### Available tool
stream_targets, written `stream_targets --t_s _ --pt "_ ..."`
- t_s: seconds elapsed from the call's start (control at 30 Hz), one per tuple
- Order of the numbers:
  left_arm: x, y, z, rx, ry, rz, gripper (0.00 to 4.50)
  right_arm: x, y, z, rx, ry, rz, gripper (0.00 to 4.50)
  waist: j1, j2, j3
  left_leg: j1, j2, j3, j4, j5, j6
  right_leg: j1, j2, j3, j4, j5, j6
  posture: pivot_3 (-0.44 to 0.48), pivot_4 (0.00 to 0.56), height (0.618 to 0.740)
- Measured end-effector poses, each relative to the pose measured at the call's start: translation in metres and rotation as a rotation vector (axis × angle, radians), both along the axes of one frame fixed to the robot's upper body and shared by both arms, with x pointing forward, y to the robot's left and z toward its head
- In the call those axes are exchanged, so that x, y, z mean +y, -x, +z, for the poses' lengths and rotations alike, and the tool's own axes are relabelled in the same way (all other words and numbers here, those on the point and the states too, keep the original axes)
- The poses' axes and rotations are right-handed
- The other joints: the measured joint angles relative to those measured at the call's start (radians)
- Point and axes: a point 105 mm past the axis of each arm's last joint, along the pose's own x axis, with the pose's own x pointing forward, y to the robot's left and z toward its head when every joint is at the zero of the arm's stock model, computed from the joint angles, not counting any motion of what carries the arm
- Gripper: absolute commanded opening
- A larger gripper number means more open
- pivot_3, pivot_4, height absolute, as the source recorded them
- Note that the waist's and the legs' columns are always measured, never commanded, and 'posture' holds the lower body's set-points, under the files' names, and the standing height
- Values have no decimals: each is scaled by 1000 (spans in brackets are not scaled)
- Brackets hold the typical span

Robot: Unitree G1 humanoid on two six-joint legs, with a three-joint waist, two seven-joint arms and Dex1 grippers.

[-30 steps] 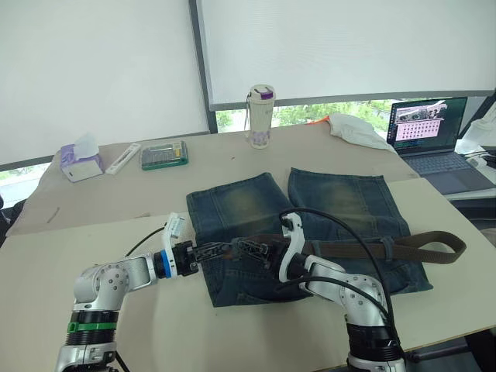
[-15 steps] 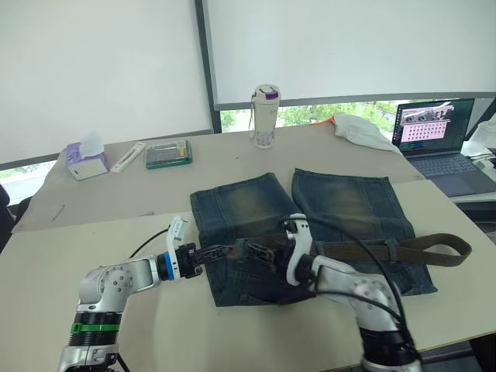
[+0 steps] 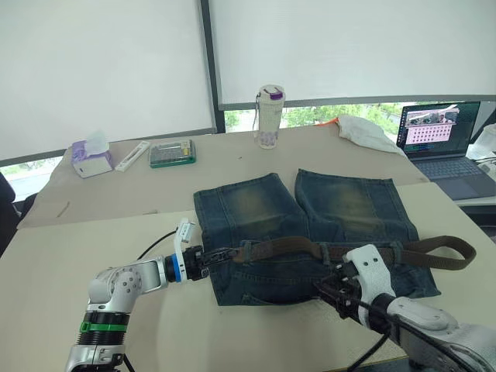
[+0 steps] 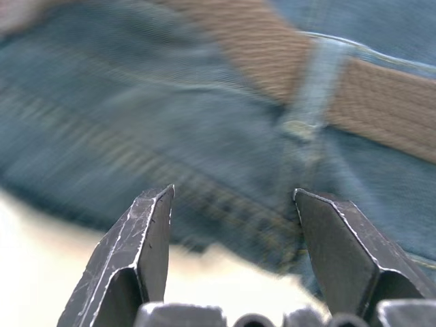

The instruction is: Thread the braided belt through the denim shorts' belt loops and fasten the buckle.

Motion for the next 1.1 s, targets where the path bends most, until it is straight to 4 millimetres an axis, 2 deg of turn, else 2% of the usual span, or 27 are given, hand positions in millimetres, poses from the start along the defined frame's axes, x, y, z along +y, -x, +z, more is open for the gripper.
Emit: stream_targets --t_s 0.03,0.17,0.37,0.43,0.5,0.57,0.67,0.73,0.83,0.9,0.97,1.1 --pt "-2 1 -1 2 -4 -8 0 -1 -4 -2 8 -13 -25 3128 1 0 0 0 0 0 0 0 0 0 0 0 0 0 0 0 150 740" --pt "-7 3 -5 7 -12 -28 0 -4 -12 -6 34 9 -59 2109 1 0 0 0 0 0 0 0 0 0 0 0 0 0 0 0 150 740" --pt "-20 5 -6 11 9 -61 0 -9 -15 -7 32 106 -45 68 3 -2 -1 1 0 0 0 0 0 2 0 -1 -1 0 0 0 150 740" --pt "-20 4 -5 4 -2 -66 0 -14 -16 -6 25 130 -55 29 5 -2 -1 1 -1 0 1 0 0 2 0 -1 -1 0 0 0 150 740" --pt "-10 4 -5 -4 -35 -65 0 -20 -18 -5 17 156 -71 29 4 -2 -1 0 -1 0 1 0 0 1 0 -1 0 0 0 0 150 740" --pt "14 0 -8 -9 -100 -29 0 -24 -18 -5 14 165 -87 29 1 -2 -1 1 0 0 0 0 0 1 1 -1 0 0 0 0 150 740" --pt "75 -13 -14 17 -187 135 0 -28 -19 -3 5 161 -111 29 1 -1 -1 2 0 0 -1 0 -1 1 1 -4 0 0 0 0 150 740" --pt "126 -28 -17 48 -210 317 0 -28 -21 -3 -3 110 -146 29 2 -4 -1 2 -1 -1 -1 0 0 1 1 -6 -1 0 -1 0 150 740" --pt "177 -37 -14 39 -249 491 0 -21 -26 -3 -8 44 -175 29 -1 -7 -1 2 -1 -1 -1 0 -1 0 1 -7 -1 1 -1 0 150 740" --pt "202 -36 -17 45 -274 570 0 -14 -31 -2 -15 3 -179 29 -4 -6 -1 2 -1 -1 -3 0 -1 -1 1 -6 0 1 -1 0 150 740" --pt "217 -34 -19 49 -281 616 0 -5 -35 -1 -19 -34 -177 29 -9 -6 -1 2 -1 -1 -4 1 -1 -3 1 -6 2 1 -1 0 150 740" --pt "235 -30 -21 42 -303 668 0 15 -44 1 -20 -107 -149 29 -24 -6 -1 1 0 -1 -5 1 -3 -6 0 -3 9 1 -1 0 150 740"
